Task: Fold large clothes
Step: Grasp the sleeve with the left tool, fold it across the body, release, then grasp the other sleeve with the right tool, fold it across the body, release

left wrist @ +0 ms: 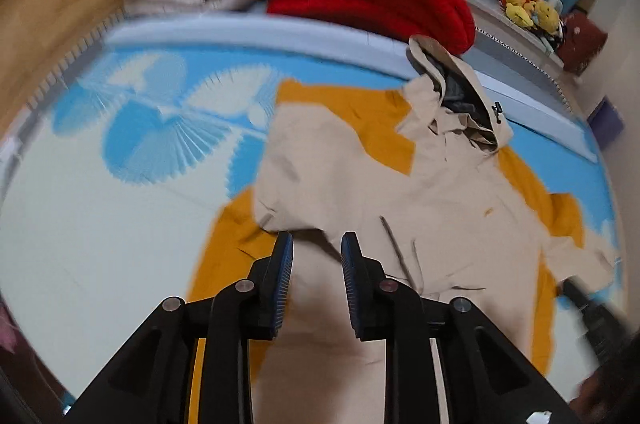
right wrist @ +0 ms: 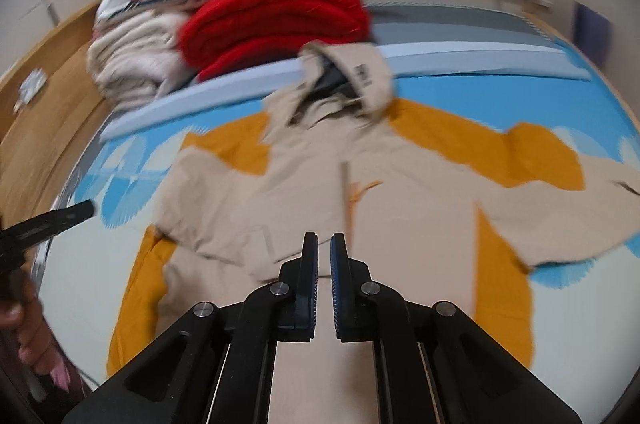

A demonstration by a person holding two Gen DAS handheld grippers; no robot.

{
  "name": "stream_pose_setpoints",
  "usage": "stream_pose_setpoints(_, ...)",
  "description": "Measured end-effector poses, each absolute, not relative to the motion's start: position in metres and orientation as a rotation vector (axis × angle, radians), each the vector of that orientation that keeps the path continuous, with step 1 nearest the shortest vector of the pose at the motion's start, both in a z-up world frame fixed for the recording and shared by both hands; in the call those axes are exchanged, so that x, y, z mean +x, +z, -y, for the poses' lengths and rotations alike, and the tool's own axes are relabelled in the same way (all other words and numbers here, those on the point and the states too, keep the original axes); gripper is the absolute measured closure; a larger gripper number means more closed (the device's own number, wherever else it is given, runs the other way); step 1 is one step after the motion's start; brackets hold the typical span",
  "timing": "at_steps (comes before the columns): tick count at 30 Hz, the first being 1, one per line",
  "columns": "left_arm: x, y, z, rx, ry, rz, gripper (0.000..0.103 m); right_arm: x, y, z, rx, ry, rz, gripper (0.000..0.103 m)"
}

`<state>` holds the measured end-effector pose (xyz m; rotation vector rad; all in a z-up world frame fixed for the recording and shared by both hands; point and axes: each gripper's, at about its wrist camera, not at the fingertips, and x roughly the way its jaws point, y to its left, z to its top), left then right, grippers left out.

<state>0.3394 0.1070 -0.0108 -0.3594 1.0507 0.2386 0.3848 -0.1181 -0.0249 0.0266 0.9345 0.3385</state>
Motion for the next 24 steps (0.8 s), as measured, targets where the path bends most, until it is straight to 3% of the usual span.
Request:
stream_pose_setpoints(13, 0.371, -0.032, -0.151, -0.533, 0.183, -1.156, 0.079, 0.397, -0.117, 0.022, -0.245, 0.446, -1.073, 0.059)
stream_pose_setpoints(23, 0.372, -0.039, -0.178, -0.610, 0.208, -1.170, 0.079, 0.404, -0.177, -0.031, -0.600, 0.395, -1.039, 0.059)
stream_pose_setpoints(24, 0.372, -0.039, -0.179, -0.606, 0.214, -1.170, 0.079, 0.404, -0.179, -0.031, -0.630, 0.376, -1.022, 0.073)
